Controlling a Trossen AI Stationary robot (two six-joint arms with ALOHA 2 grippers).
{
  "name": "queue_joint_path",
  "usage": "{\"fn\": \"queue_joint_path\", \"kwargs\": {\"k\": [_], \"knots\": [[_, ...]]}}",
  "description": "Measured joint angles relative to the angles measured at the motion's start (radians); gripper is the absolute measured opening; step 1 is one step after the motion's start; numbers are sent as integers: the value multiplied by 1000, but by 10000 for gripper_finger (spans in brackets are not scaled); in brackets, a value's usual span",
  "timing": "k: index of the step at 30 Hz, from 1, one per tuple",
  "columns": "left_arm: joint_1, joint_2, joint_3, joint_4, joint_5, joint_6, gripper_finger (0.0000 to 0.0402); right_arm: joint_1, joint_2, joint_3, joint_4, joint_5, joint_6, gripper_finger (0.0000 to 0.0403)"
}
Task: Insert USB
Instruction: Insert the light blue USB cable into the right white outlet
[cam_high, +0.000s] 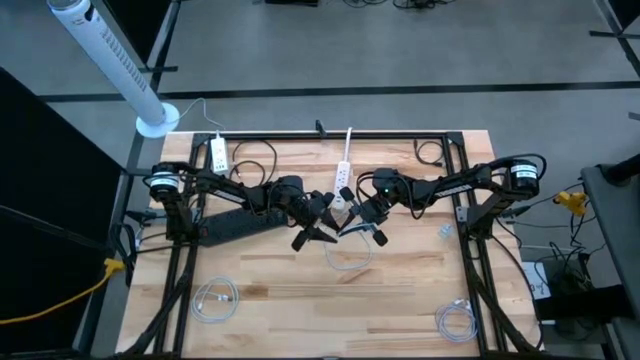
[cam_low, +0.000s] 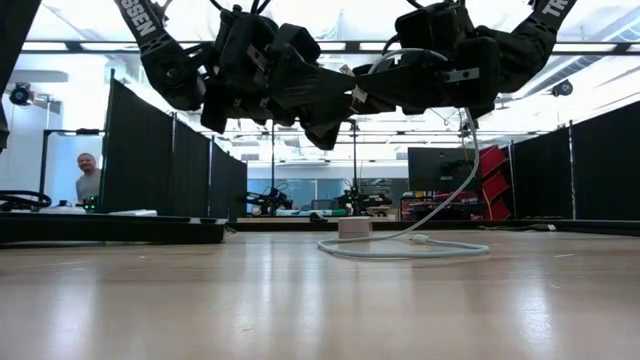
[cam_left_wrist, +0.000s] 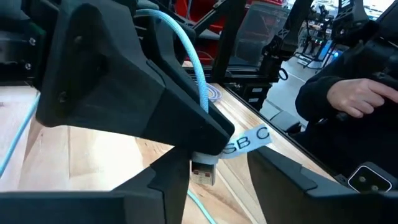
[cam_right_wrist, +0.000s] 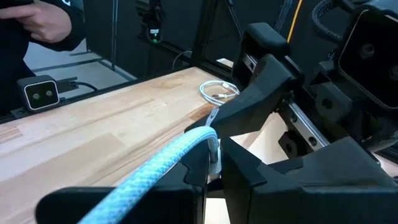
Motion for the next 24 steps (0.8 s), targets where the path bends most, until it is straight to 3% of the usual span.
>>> {"fn": "queue_joint_path", "kwargs": {"k": [7,18,24], "knots": [[0,0,0,-1,0,0,166,0,0,-1,1,0,-12,14],[-2,0,0,0,-3,-23,118,1,0,7,5,-5,-14,14],[-3,15,1,1,1,-42,117,4,1,10,5,0,-22,14]]}}
